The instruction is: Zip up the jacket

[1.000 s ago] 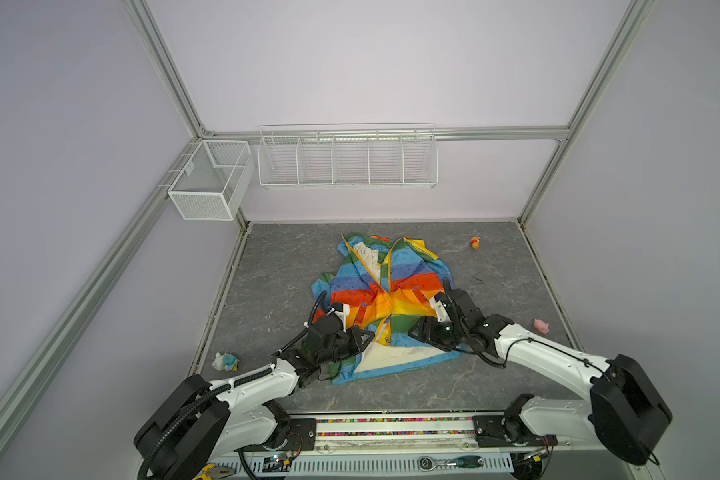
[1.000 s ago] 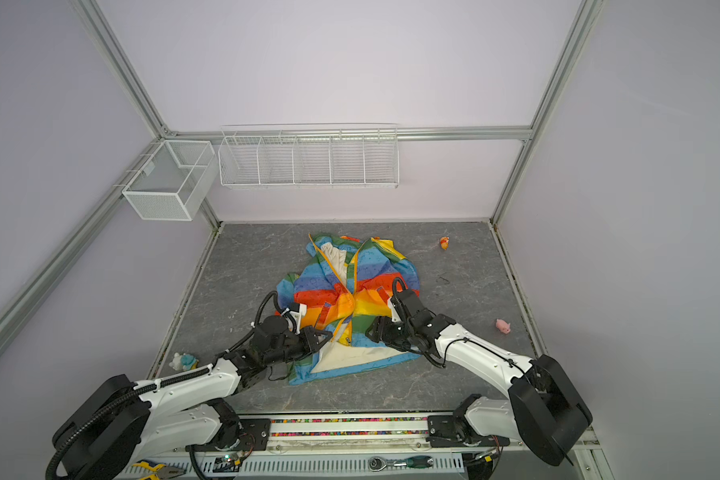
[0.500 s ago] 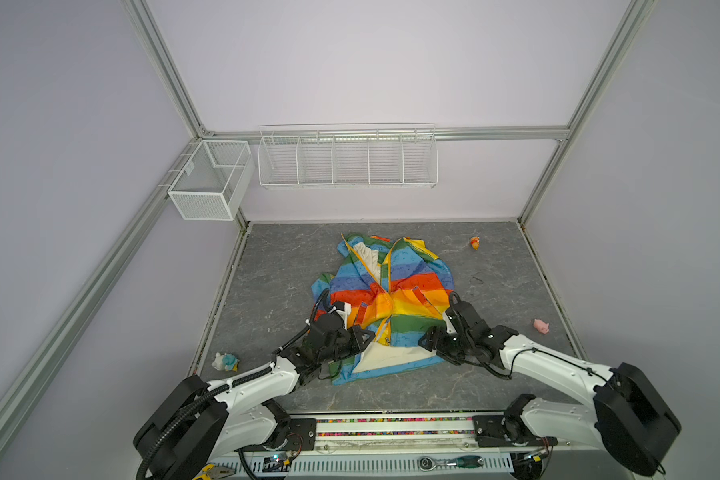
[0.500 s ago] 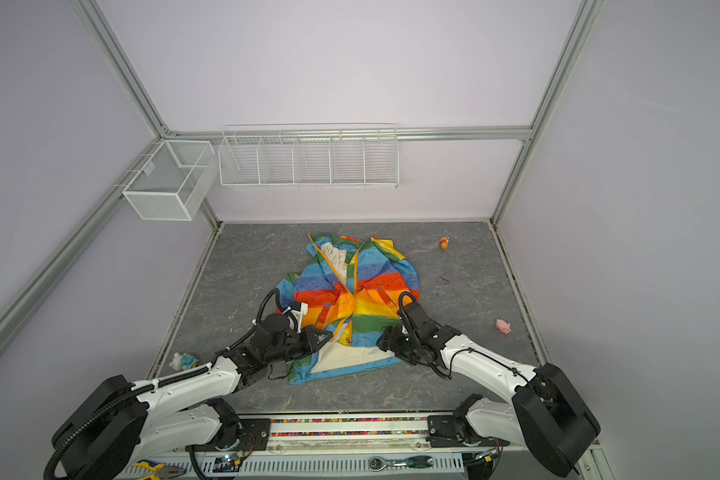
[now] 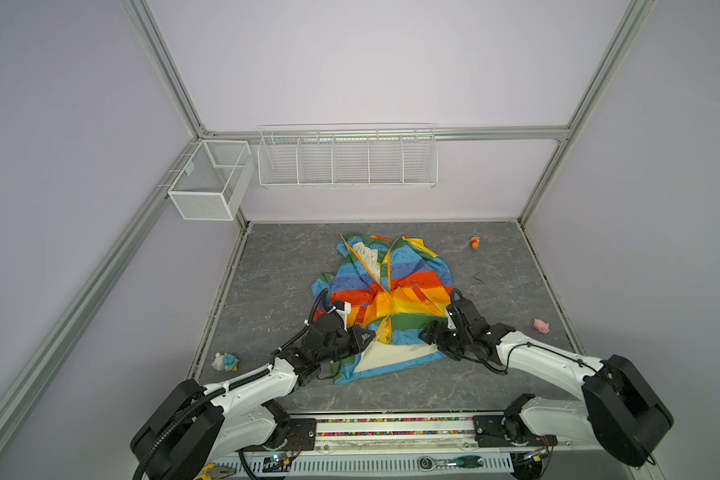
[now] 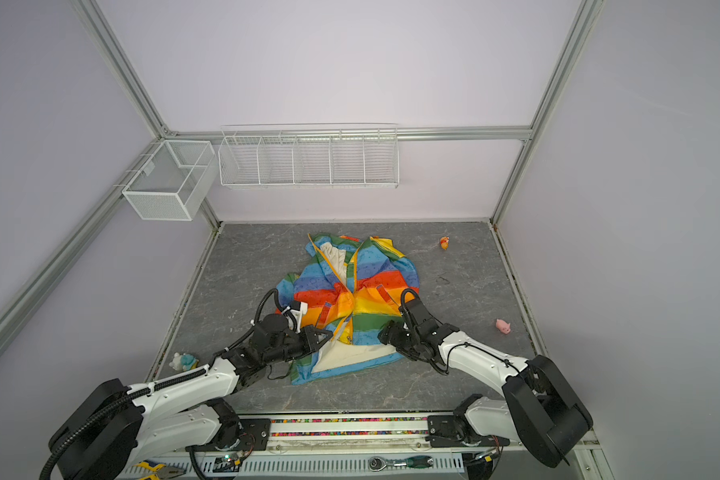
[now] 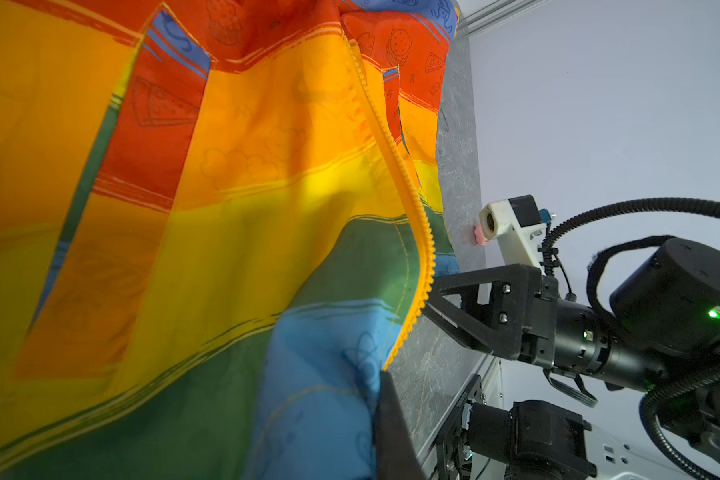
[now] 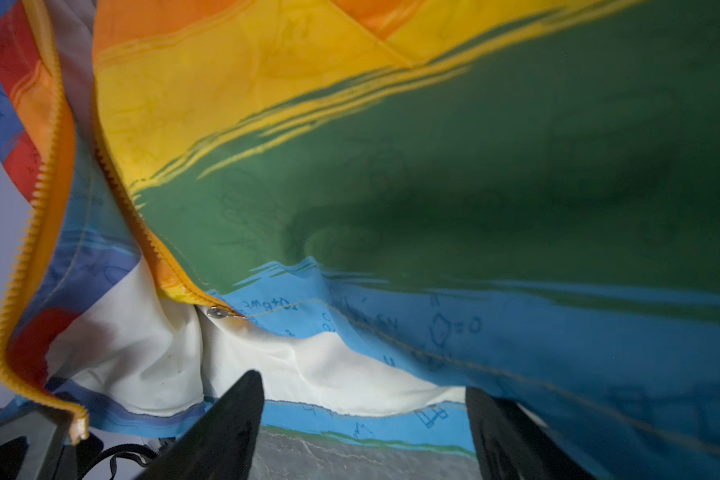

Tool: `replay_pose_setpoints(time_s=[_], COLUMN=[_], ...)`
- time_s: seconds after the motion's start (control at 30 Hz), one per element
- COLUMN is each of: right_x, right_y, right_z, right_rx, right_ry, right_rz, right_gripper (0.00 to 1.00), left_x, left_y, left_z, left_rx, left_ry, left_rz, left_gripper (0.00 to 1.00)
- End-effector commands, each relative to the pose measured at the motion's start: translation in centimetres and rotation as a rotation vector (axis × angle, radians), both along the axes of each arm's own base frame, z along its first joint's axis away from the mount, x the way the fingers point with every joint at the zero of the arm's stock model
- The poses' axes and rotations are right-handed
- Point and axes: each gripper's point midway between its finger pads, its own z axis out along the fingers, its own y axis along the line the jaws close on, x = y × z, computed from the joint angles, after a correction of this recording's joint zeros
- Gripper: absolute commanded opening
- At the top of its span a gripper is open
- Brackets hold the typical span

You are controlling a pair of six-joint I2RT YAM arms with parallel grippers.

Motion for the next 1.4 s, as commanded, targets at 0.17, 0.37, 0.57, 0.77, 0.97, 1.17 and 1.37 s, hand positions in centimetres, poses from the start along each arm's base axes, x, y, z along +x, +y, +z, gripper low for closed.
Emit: replay_pose_setpoints(time_s=[0.17,0.37,0.57,0.77,0.97,1.17,1.37], right_x=[2.9,4.3,5.2,4.4,2.6,1.5,1.6], right_y=[-1.8,-1.9,-0.5,2.0,3.1,4.5,6.3], right_z=[1.8,2.8,3.1,3.0,2.0,0.2,-0.1], right_rx=[0.01,0.012,0.088,0.165,0.169,0.184,0.211], right_ry=[-0.097,-0.127,-0.153,-0.145,-0.114,-0.077,-0.073], right_rz=[-0.06,-0.05,-0.02,0.069,0.101,0.124,0.156], right_gripper=[0.8,0.8,0.79,0.76,0.78,0.78,0.75], left_x=[-0.4,-0.4,-0.3,-0.2,-0.2,-0.2,-0.3], left_y=[0.3,0.4,0.3,0.1,0.1,0.2,0.4], left_z=[-0.4,-0.7,-0.7,-0.8,-0.8,-0.9,-0.8], left_rx=[0.018,0.026,0.024,0.025,0.026,0.025,0.026], left_ry=[0.006,0.01,0.01,0.014,0.012,0.013,0.011], left_rz=[-0.003,0.002,0.001,-0.004,-0.001,0.0,0.005], left_gripper=[0.0,0.0,0.0,0.0,0.0,0.0,0.0])
